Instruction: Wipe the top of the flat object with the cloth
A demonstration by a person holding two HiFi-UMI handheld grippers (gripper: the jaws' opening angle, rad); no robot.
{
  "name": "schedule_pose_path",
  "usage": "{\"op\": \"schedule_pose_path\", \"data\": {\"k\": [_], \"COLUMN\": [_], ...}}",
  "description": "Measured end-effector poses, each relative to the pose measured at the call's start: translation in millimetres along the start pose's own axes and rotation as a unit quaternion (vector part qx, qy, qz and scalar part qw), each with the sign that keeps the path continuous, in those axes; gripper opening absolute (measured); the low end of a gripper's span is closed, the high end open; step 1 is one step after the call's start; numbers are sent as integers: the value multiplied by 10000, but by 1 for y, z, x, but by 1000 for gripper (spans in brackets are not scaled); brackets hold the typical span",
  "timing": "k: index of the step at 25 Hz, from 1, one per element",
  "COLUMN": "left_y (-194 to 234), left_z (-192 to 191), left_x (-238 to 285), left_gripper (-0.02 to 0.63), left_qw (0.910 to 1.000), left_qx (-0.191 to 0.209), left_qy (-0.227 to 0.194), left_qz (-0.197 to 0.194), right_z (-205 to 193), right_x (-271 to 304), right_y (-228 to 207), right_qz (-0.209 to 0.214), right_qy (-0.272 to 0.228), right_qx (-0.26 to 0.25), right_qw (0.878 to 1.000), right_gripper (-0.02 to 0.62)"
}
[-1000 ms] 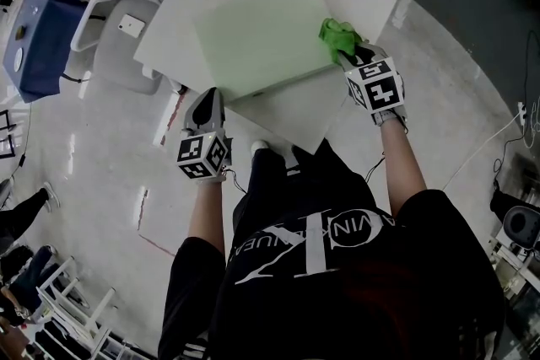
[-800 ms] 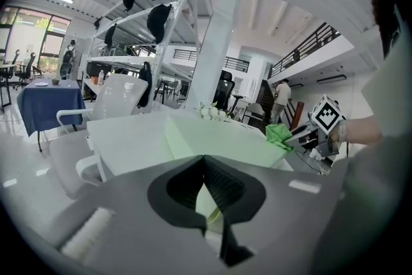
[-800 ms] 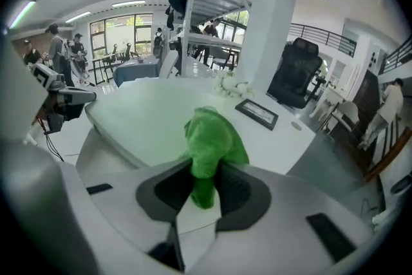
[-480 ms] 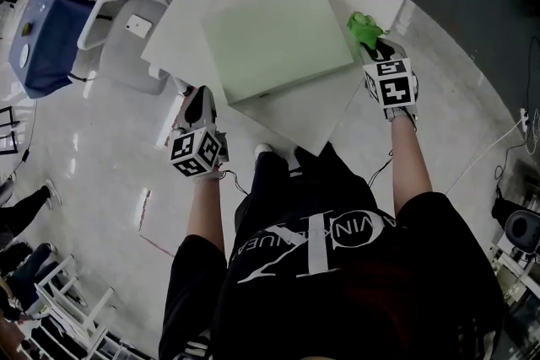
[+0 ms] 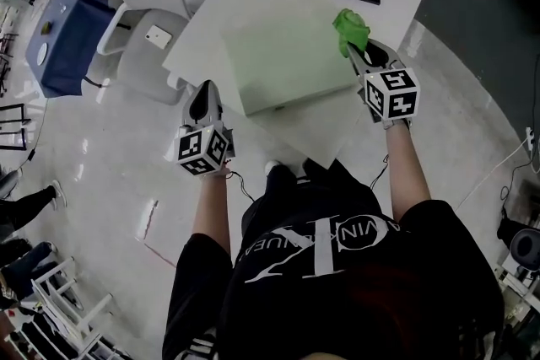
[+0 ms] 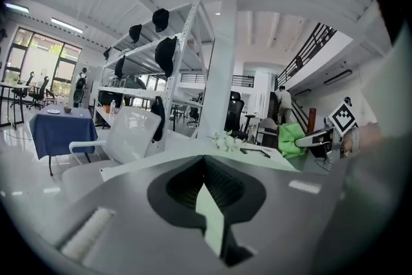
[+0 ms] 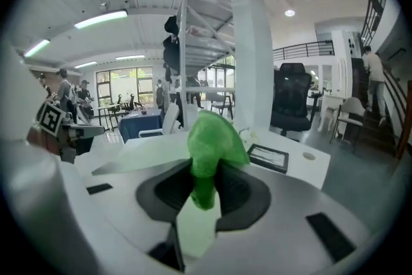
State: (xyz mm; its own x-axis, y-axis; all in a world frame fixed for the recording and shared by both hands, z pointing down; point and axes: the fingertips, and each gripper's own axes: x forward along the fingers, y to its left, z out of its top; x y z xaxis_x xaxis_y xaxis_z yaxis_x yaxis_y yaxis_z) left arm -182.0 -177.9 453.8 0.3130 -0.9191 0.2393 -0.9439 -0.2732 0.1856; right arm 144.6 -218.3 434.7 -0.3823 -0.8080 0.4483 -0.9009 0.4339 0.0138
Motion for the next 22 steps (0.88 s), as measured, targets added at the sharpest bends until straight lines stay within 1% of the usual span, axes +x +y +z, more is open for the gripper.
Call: {"op": "schedule_pose_path", "data": {"k": [4,8,17,22], "left_y": [-2,-6,-8,-5], "left_z": [19,40,80,95], "left_x": [0,2,5,5], "left_gripper": [11,11,11,11], "left_qw": [9998,9989,9964,9950], "left_qx": [73,198,346,402], "left_qy": [-189,-416,-763,-915], "left_qz": [-12,-88,-109,-80], "right_z": [21,38,75,86], "right_x": [2,3,4,5], "right_y": [20,31,42,46], "right_qz": [276,465,617,655], "right_qy": [-281,-536,-959,-1106], "right_qx": [-114,-40,-247,-291], "right_qw": [9992,9975,9932,9913], "right_gripper": [103,103,103,101]}}
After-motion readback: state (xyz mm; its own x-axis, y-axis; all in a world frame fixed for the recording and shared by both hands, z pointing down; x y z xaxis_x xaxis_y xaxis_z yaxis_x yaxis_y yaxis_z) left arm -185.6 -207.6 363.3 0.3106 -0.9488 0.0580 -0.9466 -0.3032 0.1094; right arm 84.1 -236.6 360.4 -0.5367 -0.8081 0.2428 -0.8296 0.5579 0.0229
